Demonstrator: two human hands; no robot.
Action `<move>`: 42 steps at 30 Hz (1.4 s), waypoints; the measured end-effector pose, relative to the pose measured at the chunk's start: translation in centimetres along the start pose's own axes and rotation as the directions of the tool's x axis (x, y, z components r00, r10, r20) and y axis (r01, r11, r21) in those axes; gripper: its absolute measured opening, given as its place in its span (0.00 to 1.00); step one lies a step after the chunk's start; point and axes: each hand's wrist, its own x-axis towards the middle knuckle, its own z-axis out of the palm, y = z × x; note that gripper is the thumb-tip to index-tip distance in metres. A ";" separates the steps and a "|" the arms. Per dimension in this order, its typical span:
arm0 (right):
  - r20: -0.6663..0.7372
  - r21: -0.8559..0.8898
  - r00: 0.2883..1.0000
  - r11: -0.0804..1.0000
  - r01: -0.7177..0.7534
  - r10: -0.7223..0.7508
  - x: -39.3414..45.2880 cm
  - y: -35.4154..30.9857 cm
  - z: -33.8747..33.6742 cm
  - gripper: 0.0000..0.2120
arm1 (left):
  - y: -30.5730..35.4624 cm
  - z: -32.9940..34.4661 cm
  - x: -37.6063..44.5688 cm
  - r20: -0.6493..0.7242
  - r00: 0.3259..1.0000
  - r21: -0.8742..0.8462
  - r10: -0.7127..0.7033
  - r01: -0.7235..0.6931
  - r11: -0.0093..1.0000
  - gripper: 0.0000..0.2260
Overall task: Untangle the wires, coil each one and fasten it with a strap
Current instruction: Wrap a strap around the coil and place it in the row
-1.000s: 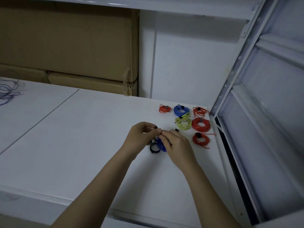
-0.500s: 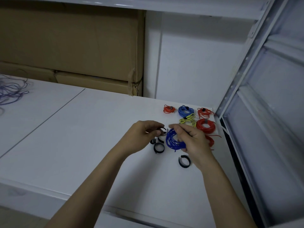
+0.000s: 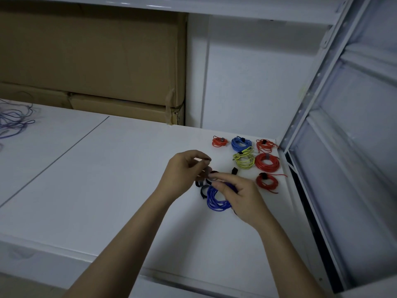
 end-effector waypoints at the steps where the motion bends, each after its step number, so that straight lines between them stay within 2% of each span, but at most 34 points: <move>1: 0.039 -0.028 0.999 1.000 -0.014 0.015 -0.2 0.1 0.1 0.14 | -0.1 0.1 0.0 0.006 1.000 0.002 -0.017 0.017 1.000 0.06; 5: 0.062 -0.280 0.998 0.959 0.040 -0.023 -0.6 0.7 0.2 0.14 | -0.9 0.6 -0.5 0.026 0.999 0.044 -0.038 0.036 0.998 0.02; 8: 0.034 -0.313 0.998 0.948 0.060 -0.052 -0.8 0.8 0.1 0.15 | -1.2 0.6 -0.6 -0.036 0.999 -0.015 -0.035 0.035 0.999 0.09; 13: -0.076 -0.212 0.991 0.973 0.095 -0.114 -0.8 0.6 0.7 0.13 | -1.1 0.7 -0.4 -0.044 0.999 -0.140 -0.019 0.013 0.990 0.09; 17: -0.117 -0.182 0.988 0.980 0.079 -0.101 -0.5 0.5 0.9 0.12 | -1.0 0.7 -0.4 -0.014 1.000 -0.161 -0.010 0.008 0.987 0.05; 24: -0.071 -0.135 0.997 0.990 0.027 -0.037 -0.6 0.0 0.2 0.12 | -0.7 -0.4 -0.6 0.183 0.983 -0.130 0.005 0.019 0.991 0.14; 28: -0.133 0.011 0.991 1.000 -0.003 0.005 -0.8 -1.5 -1.2 0.13 | -0.2 -0.9 -0.8 0.122 0.992 -0.027 0.036 -0.033 0.999 0.16; 30: -0.192 0.152 0.981 0.988 0.005 0.024 -0.7 -2.5 -1.7 0.09 | 0.1 -0.7 -0.9 0.123 0.990 0.054 0.075 -0.082 0.995 0.17; 33: -0.194 0.290 0.978 0.957 -0.021 0.080 0.2 -3.9 -1.5 0.03 | 0.6 -0.1 -1.1 0.137 0.985 0.050 0.108 -0.116 0.992 0.18; 37: -0.158 0.260 0.980 0.963 -0.073 0.117 0.9 -4.3 -0.5 0.09 | 1.1 0.2 -1.3 0.136 0.984 -0.050 0.112 -0.106 0.993 0.19; 42: -0.169 0.273 0.969 0.953 -0.132 0.183 0.5 -3.8 0.1 0.10 | 1.3 -0.1 -1.5 0.162 0.984 -0.127 0.067 -0.047 0.991 0.18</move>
